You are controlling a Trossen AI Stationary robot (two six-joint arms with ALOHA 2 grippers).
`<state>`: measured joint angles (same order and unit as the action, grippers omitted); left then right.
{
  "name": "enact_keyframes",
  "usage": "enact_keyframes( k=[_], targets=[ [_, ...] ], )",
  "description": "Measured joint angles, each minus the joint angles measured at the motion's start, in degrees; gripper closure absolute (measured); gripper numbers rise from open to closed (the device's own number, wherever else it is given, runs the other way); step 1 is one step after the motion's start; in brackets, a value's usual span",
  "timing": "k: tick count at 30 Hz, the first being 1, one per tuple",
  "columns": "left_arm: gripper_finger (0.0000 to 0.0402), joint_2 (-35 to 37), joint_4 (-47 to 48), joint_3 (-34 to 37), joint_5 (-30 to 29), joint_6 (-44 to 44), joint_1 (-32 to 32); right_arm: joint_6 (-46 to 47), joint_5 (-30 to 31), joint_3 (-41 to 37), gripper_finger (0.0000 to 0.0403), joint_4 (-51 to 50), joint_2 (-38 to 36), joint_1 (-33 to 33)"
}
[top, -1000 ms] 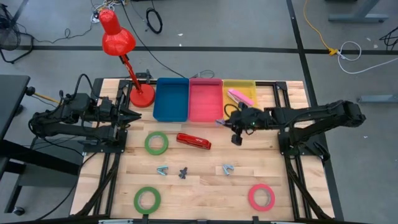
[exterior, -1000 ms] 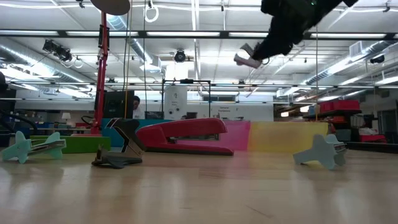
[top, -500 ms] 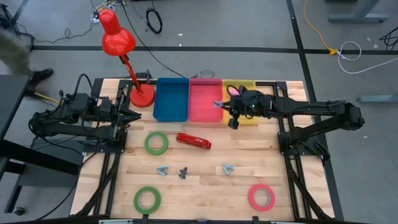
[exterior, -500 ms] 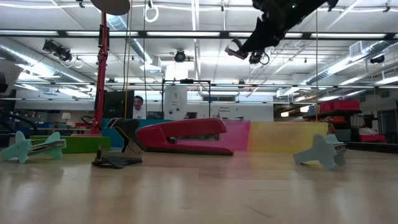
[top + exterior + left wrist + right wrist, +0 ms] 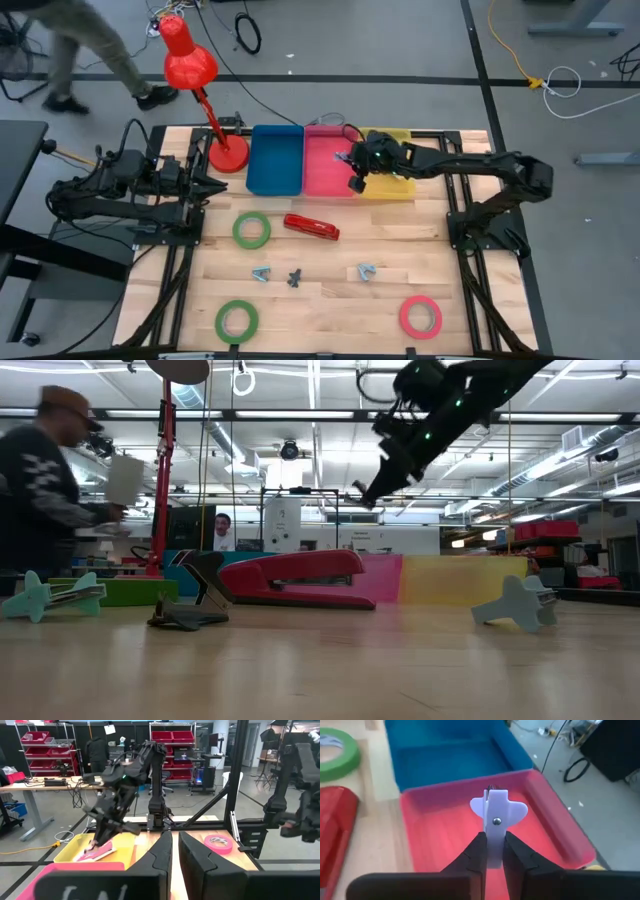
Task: Pick and place Stapler, Stapler remover, tape
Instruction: Put the purple staple remover into the red bin
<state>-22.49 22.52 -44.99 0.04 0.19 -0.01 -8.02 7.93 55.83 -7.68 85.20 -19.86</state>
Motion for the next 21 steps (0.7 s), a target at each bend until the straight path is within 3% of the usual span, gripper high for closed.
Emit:
enact_keyframes(
  k=[11,21],
  targets=[
    [0.0367,0.0,0.0,0.0,0.0,0.0,0.0,0.7,-0.8,0.0,0.0361,2.3,9.8,-4.3],
    [0.0367,0.0,0.0,0.0,0.0,0.0,0.0,1.5,-2.0,0.0,0.0361,2.8,11.1,-4.9]
  ],
)
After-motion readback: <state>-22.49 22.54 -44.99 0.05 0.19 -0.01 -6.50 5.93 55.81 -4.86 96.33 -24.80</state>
